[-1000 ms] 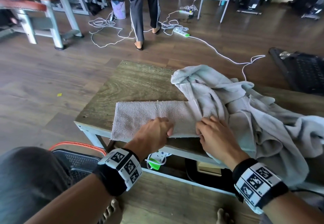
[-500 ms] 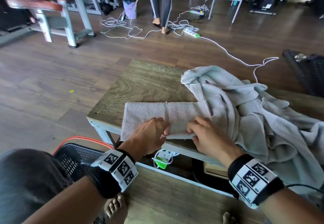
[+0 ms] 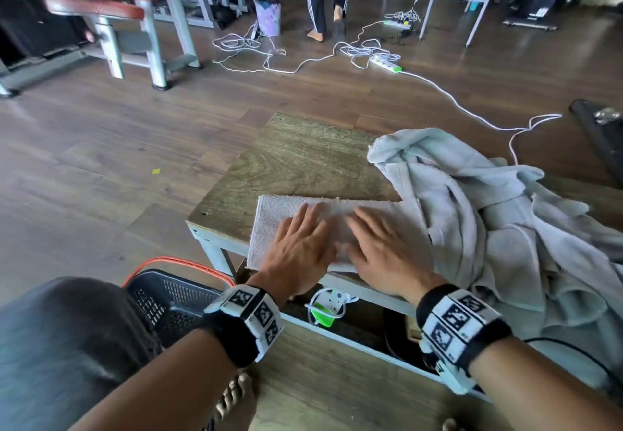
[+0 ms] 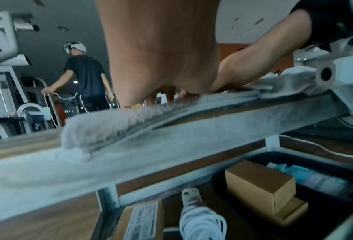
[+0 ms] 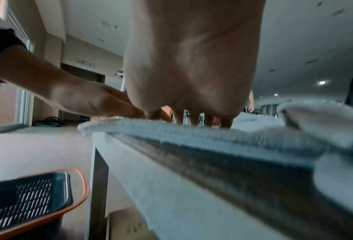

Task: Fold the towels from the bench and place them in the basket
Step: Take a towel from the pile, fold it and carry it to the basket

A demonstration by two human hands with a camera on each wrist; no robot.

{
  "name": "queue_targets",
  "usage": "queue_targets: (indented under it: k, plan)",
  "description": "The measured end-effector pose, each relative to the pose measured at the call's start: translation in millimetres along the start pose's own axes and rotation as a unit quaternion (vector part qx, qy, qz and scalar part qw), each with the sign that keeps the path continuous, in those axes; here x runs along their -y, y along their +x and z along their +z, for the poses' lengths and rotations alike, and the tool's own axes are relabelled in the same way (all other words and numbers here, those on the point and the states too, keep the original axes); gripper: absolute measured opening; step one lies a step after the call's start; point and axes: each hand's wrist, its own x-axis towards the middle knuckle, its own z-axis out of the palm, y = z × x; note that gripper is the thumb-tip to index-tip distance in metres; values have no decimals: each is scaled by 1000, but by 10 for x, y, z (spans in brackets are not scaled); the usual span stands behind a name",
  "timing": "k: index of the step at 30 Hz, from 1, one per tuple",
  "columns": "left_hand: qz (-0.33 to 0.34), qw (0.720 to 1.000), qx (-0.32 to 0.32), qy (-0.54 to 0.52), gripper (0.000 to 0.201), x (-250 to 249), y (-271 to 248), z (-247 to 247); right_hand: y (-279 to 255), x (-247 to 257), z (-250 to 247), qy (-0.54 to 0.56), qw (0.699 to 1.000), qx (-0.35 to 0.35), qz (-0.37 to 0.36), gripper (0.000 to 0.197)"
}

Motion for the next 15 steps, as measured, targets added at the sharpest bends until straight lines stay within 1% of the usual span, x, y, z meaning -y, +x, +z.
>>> queue_targets:
  k: [1,2,4,6,8,11,15]
  plan:
    - [-10,1000,12,12,58,35,3,53,5,-10,83,-21,999,22,11,71]
    - [-14,1000,13,22,59,79,8,87,12,-45,143,-41,999,24,18,75]
    - [-22,999,8,29,62,158,20,91,32,-156,165,-57,998,1,26,75]
    - [-35,999,0,28,64,220,25,61,57,-290,122,-42,997,-7,57,80]
    - [-40,999,-3,31,65,259,8,41,68,-378,72,-24,996,8,91,86]
    - [-54,998,-2,32,69,297,-18,35,49,-384,40,-14,992,7,124,95]
    - [-87,996,-1,24,71,359,-26,3,46,-388,29,-6,988,-14,152,99]
